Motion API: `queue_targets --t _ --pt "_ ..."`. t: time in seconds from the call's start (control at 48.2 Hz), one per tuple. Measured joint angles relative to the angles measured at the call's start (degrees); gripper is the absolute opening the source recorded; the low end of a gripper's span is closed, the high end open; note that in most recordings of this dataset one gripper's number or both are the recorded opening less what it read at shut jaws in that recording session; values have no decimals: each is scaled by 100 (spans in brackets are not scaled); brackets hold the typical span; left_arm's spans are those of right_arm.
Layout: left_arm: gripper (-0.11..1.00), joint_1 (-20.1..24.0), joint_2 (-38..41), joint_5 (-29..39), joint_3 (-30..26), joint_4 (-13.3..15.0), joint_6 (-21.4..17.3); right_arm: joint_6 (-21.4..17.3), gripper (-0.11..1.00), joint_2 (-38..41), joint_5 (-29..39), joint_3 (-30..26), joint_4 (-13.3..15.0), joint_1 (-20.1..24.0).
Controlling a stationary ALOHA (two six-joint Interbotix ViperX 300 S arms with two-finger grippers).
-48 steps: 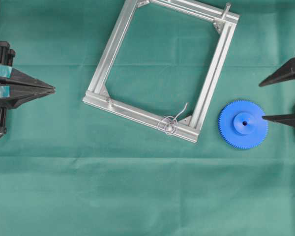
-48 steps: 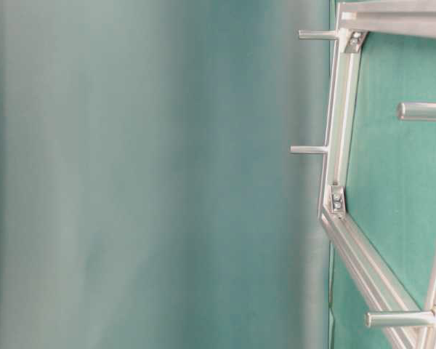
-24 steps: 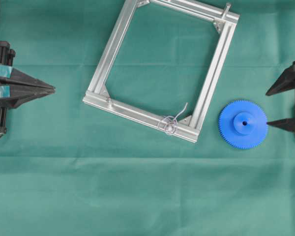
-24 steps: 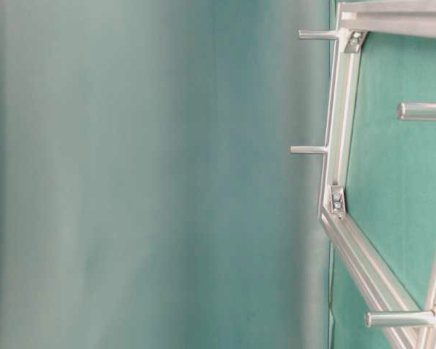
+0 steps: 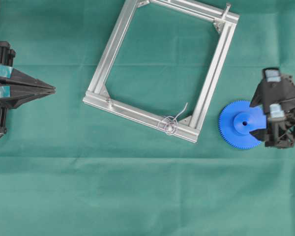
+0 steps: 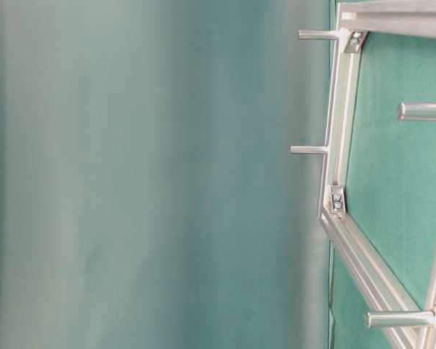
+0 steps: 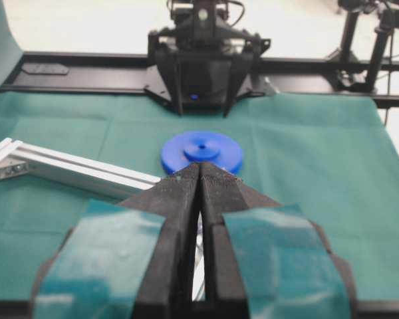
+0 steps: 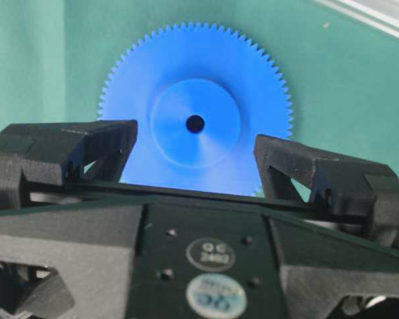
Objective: Find the location of the shaft and insert the gear.
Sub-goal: 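Close the right gripper on the blue gear's hub and lift it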
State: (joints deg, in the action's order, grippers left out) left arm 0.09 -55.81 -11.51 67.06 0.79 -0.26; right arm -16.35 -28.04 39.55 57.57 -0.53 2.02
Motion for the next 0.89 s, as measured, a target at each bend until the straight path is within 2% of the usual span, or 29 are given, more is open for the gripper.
queue_targets --t 0.208,0.498,0.664,0.892 --pt "0 0 0 0 0 0 0 -97 92 448 -299 105 -9 18" --pt "0 0 9 0 0 0 0 -237 92 510 -1037 475 -9 18" --pt "0 0 9 9 0 0 0 -378 92 598 -1292 589 -9 18" --pt "0 9 0 9 0 0 0 -378 92 782 -1547 615 -9 18"
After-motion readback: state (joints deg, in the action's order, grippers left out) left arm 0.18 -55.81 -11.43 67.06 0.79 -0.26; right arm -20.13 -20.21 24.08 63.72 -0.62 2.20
